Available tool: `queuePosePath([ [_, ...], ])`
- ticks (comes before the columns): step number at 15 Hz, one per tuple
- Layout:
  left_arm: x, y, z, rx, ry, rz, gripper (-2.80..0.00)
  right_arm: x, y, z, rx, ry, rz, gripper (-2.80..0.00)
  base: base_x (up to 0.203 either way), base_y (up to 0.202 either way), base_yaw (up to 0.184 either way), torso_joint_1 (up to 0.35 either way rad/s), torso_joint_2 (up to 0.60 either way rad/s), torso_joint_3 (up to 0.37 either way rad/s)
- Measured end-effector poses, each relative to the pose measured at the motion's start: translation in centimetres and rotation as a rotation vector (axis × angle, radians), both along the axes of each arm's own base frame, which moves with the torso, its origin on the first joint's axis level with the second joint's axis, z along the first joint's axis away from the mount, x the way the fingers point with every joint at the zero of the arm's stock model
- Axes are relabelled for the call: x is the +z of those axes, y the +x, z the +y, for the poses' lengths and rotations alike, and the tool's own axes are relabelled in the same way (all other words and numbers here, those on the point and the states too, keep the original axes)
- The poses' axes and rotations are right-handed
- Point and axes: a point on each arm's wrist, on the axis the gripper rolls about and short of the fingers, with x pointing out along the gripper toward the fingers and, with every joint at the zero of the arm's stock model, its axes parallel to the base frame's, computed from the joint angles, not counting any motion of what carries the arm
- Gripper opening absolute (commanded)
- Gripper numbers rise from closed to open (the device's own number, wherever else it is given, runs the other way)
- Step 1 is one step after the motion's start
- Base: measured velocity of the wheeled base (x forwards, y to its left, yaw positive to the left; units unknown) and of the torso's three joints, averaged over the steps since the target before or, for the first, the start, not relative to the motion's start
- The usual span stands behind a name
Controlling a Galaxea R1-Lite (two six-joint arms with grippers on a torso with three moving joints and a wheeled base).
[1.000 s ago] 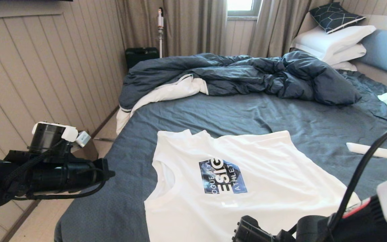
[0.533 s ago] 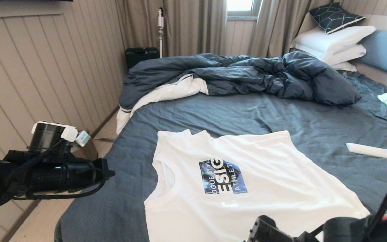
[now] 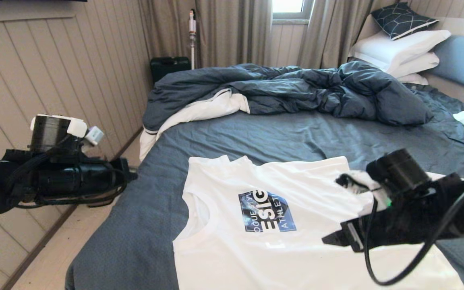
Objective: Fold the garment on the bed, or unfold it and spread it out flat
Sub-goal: Unford the white T-shirt
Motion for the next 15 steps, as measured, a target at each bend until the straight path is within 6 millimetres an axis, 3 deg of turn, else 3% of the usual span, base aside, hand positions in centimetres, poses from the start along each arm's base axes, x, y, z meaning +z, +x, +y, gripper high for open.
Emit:
queuePosePath([
  [4, 1.8, 3.3, -0.5, -0.004, 0.001, -0.087, -2.8, 4.0, 4.3, -3.5, -0.162, 0.052, -0.155, 0.0, 0.0, 0.0, 0.0, 0.0, 0.0, 0.0],
  [9, 2.4, 6.4, -1.0, -0.004, -0.006, -0.135, -2.8, 5.1, 8.4, -4.9, -0.265, 0.108, -0.204, 0.0, 0.0, 0.0, 0.0, 0.0, 0.0, 0.0],
  [10, 2.5, 7.0, -0.9, 0.0, -0.007, -0.142, -2.8, 5.2, 9.1, -5.3, -0.286, 0.117, -0.213, -0.23, 0.0, 0.0, 0.0, 0.0, 0.0, 0.0],
  [11, 2.6, 7.5, -0.8, 0.006, -0.006, -0.147, -2.8, 5.4, 9.7, -5.7, -0.3, 0.121, -0.22, -2.8, 0.0, 0.0, 0.0, 0.0, 0.0, 0.0],
  [15, 3.1, 8.6, -0.7, -0.007, 0.009, -0.154, -2.8, 5.4, 11.0, -6.9, -0.322, 0.139, -0.247, -2.8, 0.0, 0.0, 0.0, 0.0, 0.0, 0.0],
])
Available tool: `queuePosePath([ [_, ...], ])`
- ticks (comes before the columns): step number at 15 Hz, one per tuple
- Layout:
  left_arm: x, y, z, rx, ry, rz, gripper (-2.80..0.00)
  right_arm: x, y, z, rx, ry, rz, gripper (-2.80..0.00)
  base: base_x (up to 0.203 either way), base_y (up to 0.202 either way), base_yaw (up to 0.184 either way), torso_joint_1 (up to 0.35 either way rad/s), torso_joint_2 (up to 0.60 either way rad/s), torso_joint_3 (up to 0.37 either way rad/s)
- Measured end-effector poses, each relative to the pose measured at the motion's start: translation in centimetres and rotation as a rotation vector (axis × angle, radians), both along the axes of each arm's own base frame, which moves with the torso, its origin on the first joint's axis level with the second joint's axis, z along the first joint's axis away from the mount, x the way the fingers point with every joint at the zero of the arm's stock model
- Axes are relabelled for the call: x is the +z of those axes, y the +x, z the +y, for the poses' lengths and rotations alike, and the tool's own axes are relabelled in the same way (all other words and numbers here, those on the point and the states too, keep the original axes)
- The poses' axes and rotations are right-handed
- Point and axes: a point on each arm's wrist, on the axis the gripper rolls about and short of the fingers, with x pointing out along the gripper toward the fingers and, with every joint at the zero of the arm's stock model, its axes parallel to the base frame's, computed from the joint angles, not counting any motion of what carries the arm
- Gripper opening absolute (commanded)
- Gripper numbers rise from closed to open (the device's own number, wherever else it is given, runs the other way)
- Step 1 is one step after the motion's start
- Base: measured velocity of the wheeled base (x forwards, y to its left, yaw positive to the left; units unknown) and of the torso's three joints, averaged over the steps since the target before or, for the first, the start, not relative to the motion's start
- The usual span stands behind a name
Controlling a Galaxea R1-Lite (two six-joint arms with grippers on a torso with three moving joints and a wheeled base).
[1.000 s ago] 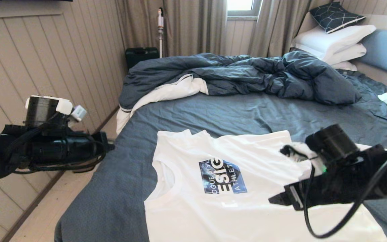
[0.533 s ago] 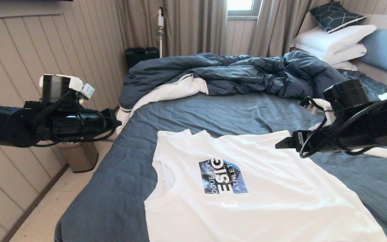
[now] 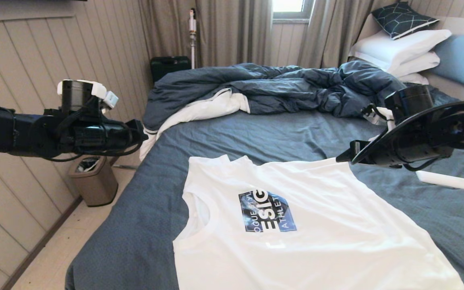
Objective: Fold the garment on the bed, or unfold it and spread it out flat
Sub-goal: Unford the white T-shirt
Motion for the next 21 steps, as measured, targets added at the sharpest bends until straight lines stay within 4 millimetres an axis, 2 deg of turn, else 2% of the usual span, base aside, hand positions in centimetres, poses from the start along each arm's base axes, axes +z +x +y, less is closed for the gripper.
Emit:
queuePosePath([
  [2, -0.1, 1.0, -0.2, -0.008, -0.004, -0.005, -2.8, -0.3, 1.1, -1.4, -0.027, 0.006, -0.044, -2.8, 0.0, 0.0, 0.0, 0.0, 0.0, 0.0],
  [7, -2.2, 5.1, -0.9, -0.009, 0.003, 0.047, -2.8, -1.9, 3.8, -6.2, -0.134, -0.001, -0.068, -2.8, 0.0, 0.0, 0.0, 0.0, 0.0, 0.0],
  [11, -3.4, 7.3, -1.8, -0.027, 0.011, 0.11, -2.8, -2.7, 4.7, -9.0, -0.175, -0.035, -0.062, -2.8, 0.0, 0.0, 0.0, 0.0, 0.0, 0.0],
  [14, -4.6, 8.5, -3.2, -0.053, 0.016, 0.139, -2.8, -3.2, 5.1, -10.4, -0.203, -0.034, -0.056, -2.8, 0.0, 0.0, 0.0, 0.0, 0.0, 0.0],
  [17, -5.2, 9.1, -4.0, -0.069, 0.019, 0.152, -2.8, -3.7, 5.6, -11.0, -0.211, -0.033, -0.05, -2.8, 0.0, 0.0, 0.0, 0.0, 0.0, 0.0],
  [18, -5.4, 9.3, -4.2, -0.071, 0.019, 0.152, -2.8, -3.9, 5.7, -11.2, -0.213, -0.032, -0.046, 0.0, 0.0, 0.0, 0.0, 0.0, 0.0, 0.0],
  [19, -5.5, 9.4, -4.3, -0.073, 0.02, 0.151, -2.8, -4.2, 5.9, -11.3, -0.212, -0.029, -0.042, 0.0, 0.0, 0.0, 0.0, 0.0, 0.0, 0.0],
  [20, -5.5, 9.5, -4.5, -0.075, 0.02, 0.147, 0.0, -4.5, 6.0, -11.4, -0.208, -0.024, -0.036, 0.0, 0.0, 0.0, 0.0, 0.0, 0.0, 0.0],
  [21, -5.6, 9.7, -4.6, -0.078, 0.021, 0.146, 0.0, -4.7, 6.2, -11.4, -0.205, -0.02, -0.032, 0.0, 0.0, 0.0, 0.0, 0.0, 0.0, 0.0],
])
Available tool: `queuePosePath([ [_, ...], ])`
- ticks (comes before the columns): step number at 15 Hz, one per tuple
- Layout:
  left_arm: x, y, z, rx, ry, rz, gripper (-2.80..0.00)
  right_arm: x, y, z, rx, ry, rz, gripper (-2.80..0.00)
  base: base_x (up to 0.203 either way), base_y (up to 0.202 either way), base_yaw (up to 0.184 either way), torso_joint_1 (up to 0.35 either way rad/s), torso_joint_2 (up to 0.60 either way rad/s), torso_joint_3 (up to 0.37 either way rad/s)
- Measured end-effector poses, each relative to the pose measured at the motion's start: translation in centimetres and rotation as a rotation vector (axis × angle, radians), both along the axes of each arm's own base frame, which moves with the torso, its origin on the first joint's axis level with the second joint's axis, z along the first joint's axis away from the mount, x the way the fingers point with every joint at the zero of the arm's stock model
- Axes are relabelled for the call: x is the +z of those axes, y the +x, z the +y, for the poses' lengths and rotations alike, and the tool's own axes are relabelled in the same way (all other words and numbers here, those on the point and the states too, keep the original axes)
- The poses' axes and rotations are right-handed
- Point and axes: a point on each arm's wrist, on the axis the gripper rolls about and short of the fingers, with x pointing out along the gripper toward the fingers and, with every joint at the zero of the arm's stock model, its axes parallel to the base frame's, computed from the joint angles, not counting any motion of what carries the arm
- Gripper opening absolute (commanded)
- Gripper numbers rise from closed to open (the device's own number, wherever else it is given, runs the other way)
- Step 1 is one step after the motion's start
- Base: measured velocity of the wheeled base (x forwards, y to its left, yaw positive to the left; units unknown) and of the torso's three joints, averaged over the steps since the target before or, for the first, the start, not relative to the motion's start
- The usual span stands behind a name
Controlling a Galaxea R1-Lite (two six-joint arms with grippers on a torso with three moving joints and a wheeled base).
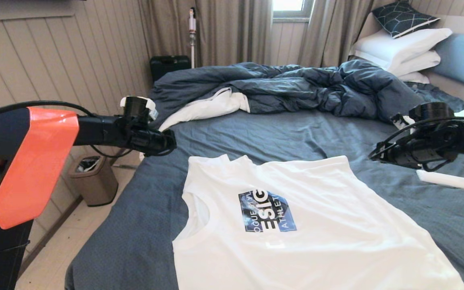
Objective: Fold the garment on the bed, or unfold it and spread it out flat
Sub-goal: Unford the white T-shirt
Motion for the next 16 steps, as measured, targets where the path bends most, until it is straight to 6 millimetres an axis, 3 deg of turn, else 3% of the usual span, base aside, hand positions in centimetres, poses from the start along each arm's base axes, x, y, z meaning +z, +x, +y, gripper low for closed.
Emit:
queuePosePath([
  [3, -0.6, 0.6, -0.3, -0.017, 0.018, -0.03, 0.0, -0.6, 0.8, -1.0, 0.007, 0.013, -0.009, 0.0, 0.0, 0.0, 0.0, 0.0, 0.0, 0.0],
  [9, -2.6, 0.7, -3.2, -0.08, 0.056, -0.046, 0.0, -3.2, 3.2, -1.9, 0.0, 0.01, 0.013, 0.0, 0.0, 0.0, 0.0, 0.0, 0.0, 0.0],
  [16, -4.6, 0.6, -3.8, -0.094, 0.102, -0.007, 0.0, -5.7, 5.4, -1.6, -0.019, -0.014, 0.039, 0.0, 0.0, 0.0, 0.0, 0.0, 0.0, 0.0],
])
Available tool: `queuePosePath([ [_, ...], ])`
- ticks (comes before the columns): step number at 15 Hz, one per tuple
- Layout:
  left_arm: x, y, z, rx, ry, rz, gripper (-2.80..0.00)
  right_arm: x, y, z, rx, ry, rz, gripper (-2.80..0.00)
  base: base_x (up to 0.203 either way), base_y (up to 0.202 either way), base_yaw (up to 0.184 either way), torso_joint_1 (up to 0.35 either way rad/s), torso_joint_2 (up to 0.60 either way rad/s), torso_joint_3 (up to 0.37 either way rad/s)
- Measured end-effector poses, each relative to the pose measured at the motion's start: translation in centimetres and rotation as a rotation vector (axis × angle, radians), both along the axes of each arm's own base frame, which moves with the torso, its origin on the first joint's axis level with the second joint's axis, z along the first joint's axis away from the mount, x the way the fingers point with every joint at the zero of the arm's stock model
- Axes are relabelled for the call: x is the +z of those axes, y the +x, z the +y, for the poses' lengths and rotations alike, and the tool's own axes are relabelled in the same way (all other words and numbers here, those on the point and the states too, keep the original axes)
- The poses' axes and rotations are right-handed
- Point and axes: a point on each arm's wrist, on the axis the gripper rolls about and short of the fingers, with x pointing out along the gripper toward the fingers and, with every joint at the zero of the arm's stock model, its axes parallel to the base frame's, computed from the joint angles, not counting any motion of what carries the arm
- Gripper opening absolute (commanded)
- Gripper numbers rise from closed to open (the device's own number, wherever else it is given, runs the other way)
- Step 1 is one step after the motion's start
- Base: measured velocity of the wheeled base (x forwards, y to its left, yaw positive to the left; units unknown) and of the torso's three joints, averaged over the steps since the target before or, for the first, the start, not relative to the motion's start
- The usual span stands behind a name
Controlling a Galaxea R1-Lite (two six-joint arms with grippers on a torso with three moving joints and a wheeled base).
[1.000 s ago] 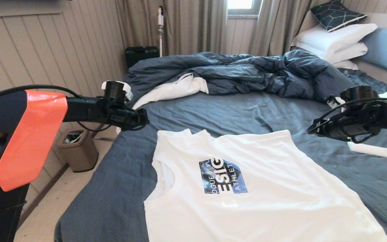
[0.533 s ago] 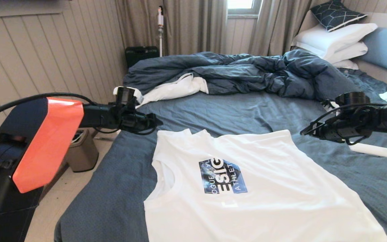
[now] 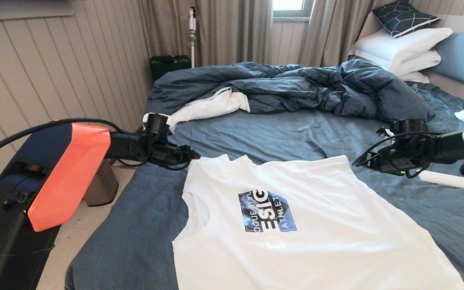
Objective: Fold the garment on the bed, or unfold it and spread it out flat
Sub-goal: Unford the white T-shirt
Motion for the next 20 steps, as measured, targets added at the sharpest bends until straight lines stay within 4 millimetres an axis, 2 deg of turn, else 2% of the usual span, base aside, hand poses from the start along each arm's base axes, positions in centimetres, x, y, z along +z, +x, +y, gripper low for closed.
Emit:
queuePosePath([
  [3, -0.7, -0.2, -0.1, -0.011, 0.016, 0.015, 0.0, -0.8, 1.2, 0.8, 0.01, -0.009, -0.003, 0.0, 0.0, 0.0, 0.0, 0.0, 0.0, 0.0],
  [8, -0.7, -0.3, -0.5, -0.02, 0.017, 0.016, 0.0, -1.5, 2.7, 2.6, 0.039, -0.019, -0.016, 0.0, 0.0, 0.0, 0.0, 0.0, 0.0, 0.0],
  [15, -1.6, 0.1, -1.6, 0.036, 0.1, -0.019, 0.0, -2.1, 3.2, 2.9, 0.044, -0.018, -0.014, 0.0, 0.0, 0.0, 0.0, 0.0, 0.0, 0.0],
  [20, -1.7, -0.2, -3.6, 0.022, 0.092, -0.061, 0.0, -2.4, 3.5, 3.5, 0.058, -0.018, -0.015, 0.0, 0.0, 0.0, 0.0, 0.0, 0.0, 0.0],
])
